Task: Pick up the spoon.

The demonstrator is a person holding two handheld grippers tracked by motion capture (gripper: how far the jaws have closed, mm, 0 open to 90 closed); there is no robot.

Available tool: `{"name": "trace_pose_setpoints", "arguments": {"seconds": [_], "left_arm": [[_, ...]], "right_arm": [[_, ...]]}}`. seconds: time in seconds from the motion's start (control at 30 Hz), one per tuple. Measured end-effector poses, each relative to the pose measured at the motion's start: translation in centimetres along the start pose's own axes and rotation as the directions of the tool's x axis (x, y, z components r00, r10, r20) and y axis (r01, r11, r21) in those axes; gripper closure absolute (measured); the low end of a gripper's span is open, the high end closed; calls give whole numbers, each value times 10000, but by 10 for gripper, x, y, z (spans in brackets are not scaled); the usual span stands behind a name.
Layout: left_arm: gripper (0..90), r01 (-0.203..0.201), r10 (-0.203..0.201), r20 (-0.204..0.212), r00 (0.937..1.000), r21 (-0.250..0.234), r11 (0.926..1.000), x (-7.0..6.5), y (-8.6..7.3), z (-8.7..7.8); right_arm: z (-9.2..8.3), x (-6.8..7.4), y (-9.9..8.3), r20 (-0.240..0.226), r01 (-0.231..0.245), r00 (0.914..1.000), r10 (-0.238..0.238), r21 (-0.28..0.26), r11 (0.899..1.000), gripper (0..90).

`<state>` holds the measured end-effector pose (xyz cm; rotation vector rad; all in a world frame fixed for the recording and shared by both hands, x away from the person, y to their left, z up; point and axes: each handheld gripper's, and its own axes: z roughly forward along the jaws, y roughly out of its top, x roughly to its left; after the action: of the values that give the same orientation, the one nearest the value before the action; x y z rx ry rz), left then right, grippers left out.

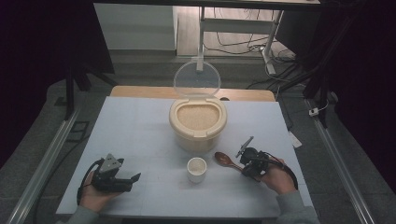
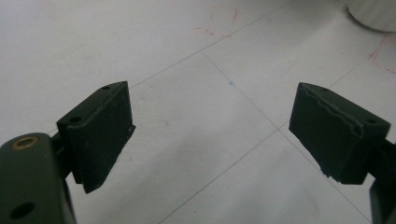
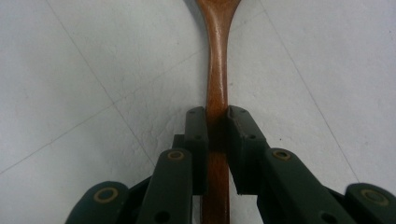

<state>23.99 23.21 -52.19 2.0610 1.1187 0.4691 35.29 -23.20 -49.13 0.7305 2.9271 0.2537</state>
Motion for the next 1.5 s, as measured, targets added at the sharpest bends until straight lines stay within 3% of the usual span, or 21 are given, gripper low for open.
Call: {"name": "trace_pose_setpoints", "arguments": {"seconds": [0.23, 0.53, 0.77, 1.13, 1.5], "left_arm": [[134, 5, -5, -8, 10000, 30, 10000, 1, -1, 0], [134, 21, -21, -18, 10000, 66, 10000, 2, -2, 1], [134, 29, -29, -52, 10000, 93, 10000, 3, -2, 1], [134, 14, -14, -47, 10000, 101, 9999, 3, -2, 2], [133, 7, -7, -30, 10000, 94, 10000, 3, -2, 2]], "right_arm": [[-1, 1, -2, 56, 159, 9999, -158, -150, 9998, 791], [-17, -7, -14, -335, -139, 9994, 107, -992, 9950, 792], [-31, -6, -23, -500, -129, 9987, 52, -1543, 9879, 791], [-52, 0, -28, -906, 151, 9951, -388, -2485, 9685, 792], [-68, 8, -22, -1106, 445, 9900, -880, -3475, 9366, 792]]}}
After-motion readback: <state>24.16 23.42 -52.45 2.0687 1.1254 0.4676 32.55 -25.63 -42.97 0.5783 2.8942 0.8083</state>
